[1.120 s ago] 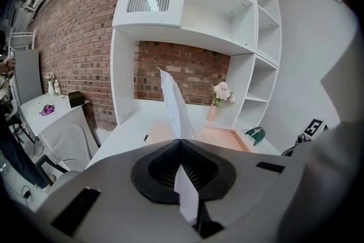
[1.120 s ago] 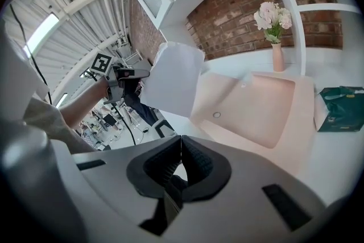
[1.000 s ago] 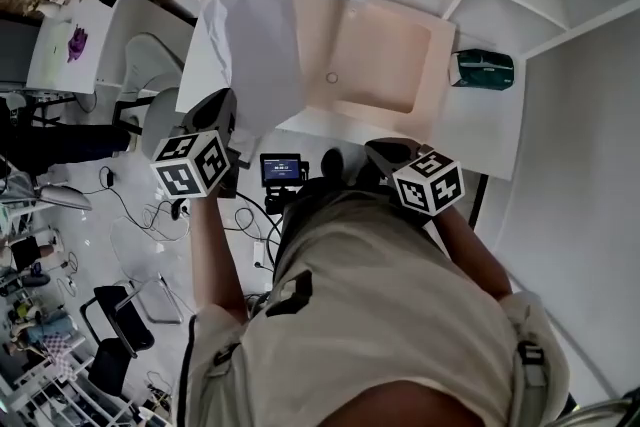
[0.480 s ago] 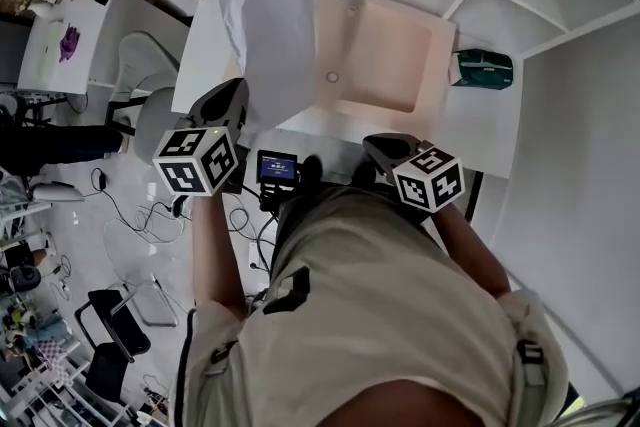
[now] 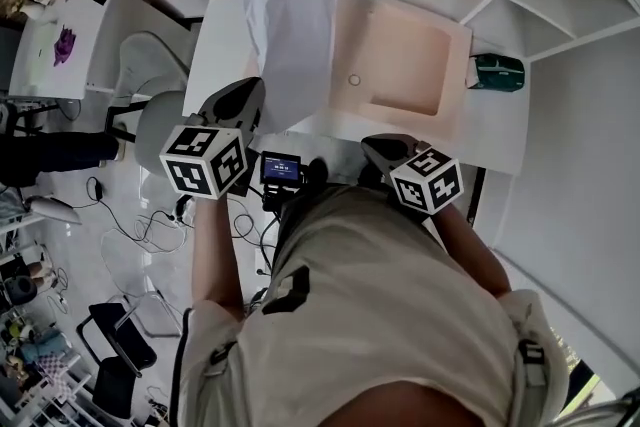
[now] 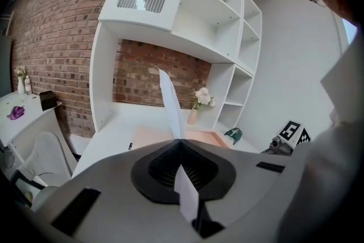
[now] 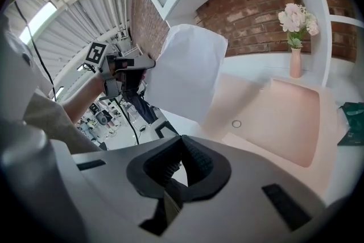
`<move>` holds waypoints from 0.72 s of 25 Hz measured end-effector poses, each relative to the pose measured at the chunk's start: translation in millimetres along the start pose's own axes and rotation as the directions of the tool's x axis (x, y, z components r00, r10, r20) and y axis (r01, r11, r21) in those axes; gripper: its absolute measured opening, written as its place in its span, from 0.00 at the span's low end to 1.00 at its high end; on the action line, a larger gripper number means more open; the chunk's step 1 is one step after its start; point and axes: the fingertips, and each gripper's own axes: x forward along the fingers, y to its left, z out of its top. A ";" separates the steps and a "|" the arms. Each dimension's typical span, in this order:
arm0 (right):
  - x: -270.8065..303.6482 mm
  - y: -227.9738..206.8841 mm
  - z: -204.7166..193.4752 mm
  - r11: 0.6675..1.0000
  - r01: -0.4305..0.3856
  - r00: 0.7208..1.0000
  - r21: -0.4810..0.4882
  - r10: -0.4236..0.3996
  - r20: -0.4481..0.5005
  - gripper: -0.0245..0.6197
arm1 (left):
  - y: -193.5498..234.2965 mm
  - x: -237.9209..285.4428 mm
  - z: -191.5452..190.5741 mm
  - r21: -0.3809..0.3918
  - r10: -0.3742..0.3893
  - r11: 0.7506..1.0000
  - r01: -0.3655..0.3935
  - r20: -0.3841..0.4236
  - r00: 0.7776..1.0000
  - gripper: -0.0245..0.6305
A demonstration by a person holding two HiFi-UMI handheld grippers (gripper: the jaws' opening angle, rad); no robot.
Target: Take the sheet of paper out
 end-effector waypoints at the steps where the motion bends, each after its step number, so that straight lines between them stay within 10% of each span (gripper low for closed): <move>1: 3.9 4.0 0.4 1.000 0.004 1.000 -0.005 -0.004 -0.005 0.08 | 1.5 -0.9 -1.1 0.006 -0.014 1.000 0.014 -0.003 1.000 0.06; 18: 10.0 10.8 4.0 0.995 0.096 0.995 0.036 -0.097 0.025 0.08 | 19.4 16.8 -1.0 0.015 -0.094 0.995 0.095 -0.036 0.995 0.06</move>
